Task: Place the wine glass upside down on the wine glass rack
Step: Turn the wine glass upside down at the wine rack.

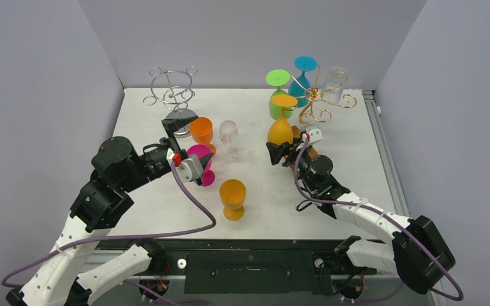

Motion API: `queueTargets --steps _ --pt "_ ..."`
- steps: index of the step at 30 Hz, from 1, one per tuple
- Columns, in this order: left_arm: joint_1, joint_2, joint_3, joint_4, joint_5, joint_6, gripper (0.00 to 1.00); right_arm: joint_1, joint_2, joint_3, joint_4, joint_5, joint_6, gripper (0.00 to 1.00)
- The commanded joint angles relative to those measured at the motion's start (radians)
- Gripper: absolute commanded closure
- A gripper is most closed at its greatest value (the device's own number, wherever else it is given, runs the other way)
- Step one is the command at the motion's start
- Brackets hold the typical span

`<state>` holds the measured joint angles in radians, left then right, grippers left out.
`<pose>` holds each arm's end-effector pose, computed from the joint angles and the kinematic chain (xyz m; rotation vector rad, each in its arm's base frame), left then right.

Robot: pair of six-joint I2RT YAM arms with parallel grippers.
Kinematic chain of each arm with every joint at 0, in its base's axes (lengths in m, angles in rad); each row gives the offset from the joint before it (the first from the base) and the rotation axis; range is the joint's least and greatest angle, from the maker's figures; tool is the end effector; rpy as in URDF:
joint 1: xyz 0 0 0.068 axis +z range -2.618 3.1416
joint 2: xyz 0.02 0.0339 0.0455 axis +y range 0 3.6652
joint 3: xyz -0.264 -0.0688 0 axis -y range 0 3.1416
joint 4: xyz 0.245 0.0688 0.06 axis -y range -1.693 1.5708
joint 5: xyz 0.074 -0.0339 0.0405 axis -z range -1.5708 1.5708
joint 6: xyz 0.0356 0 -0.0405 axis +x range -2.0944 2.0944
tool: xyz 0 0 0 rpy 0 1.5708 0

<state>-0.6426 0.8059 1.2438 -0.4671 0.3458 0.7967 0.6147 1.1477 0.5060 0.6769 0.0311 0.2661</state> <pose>0.1057 -0.0942 0.4591 1.2413 1.0103 -0.1568 0.2076 0.1452 0.2595 -0.2480 1.5549 0.6731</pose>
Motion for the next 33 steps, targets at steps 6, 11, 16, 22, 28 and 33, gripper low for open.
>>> queueTargets --steps 6,11,16,22,28,33 --pt "-0.006 0.001 0.020 0.022 -0.009 -0.016 0.04 0.011 -0.053 -0.058 0.075 0.036 -0.012 0.69" --pt "-0.006 0.007 0.022 0.022 -0.010 -0.016 0.04 0.002 -0.054 -0.081 0.102 0.056 -0.001 0.64" --pt "-0.006 0.015 0.027 0.021 -0.010 -0.017 0.04 -0.004 -0.037 -0.103 0.130 0.066 0.008 0.48" --pt "-0.006 0.026 0.032 0.022 -0.007 -0.022 0.04 -0.004 -0.020 -0.129 0.119 0.073 0.014 0.24" --pt "-0.006 0.041 0.038 0.022 -0.011 -0.031 0.04 -0.004 -0.020 -0.155 0.106 0.075 0.006 0.23" --pt "-0.006 0.059 0.050 0.017 -0.009 -0.037 0.04 -0.004 -0.018 -0.172 0.089 0.064 0.018 0.23"
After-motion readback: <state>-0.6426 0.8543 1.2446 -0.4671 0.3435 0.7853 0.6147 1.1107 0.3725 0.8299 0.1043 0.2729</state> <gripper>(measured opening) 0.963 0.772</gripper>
